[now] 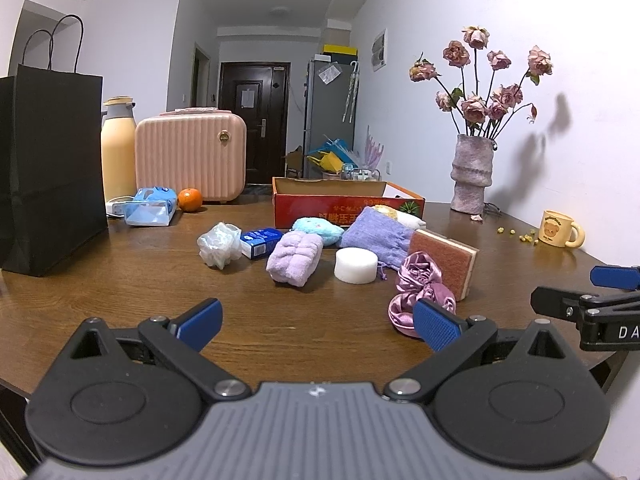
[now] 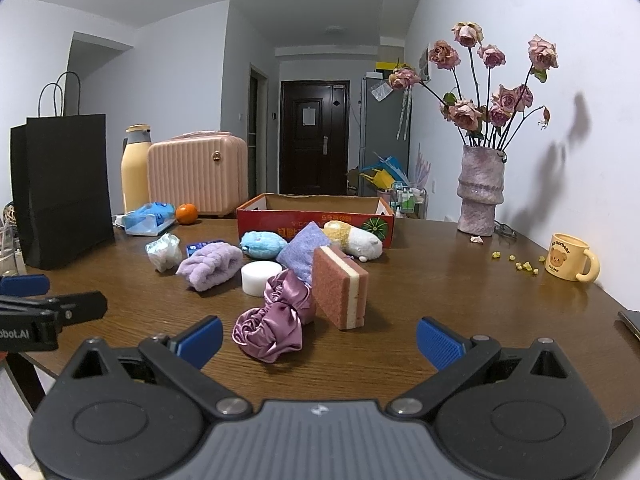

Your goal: Organize soft objects

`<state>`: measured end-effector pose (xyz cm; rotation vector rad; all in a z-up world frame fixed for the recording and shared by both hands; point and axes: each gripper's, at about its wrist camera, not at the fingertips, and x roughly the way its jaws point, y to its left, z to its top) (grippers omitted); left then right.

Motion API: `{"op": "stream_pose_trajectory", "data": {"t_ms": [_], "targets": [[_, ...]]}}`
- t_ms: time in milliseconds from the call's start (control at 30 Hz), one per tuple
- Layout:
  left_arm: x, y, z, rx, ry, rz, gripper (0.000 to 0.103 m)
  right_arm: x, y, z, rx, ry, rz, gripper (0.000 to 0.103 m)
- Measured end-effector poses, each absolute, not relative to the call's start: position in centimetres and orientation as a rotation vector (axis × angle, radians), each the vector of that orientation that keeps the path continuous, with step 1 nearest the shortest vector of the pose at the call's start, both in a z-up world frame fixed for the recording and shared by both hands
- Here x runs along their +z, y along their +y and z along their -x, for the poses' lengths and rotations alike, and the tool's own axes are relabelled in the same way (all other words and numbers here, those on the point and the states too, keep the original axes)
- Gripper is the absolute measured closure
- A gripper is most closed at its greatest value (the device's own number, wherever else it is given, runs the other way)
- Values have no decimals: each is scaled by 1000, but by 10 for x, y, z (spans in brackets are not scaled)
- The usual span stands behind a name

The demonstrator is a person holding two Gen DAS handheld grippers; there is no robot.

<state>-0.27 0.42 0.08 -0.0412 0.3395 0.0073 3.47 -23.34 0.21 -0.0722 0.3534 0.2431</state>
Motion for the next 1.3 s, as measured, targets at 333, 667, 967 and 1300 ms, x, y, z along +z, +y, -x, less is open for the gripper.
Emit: {"op": "stream_pose_trajectory", "data": {"t_ms": [333, 667, 967, 1300], "targets": [[1, 13, -14, 31, 327, 53, 0, 0, -229, -50, 236, 362, 87, 0], [-2, 19, -30, 55, 337, 48, 0, -8, -221, -69, 253, 390, 100, 0], [-5, 24, -42, 76, 342, 52, 0, -14, -213, -87, 275, 418, 102, 0], [-7, 30, -56, 94, 359, 50, 0, -19, -199, -107, 303, 430, 123, 0]]}}
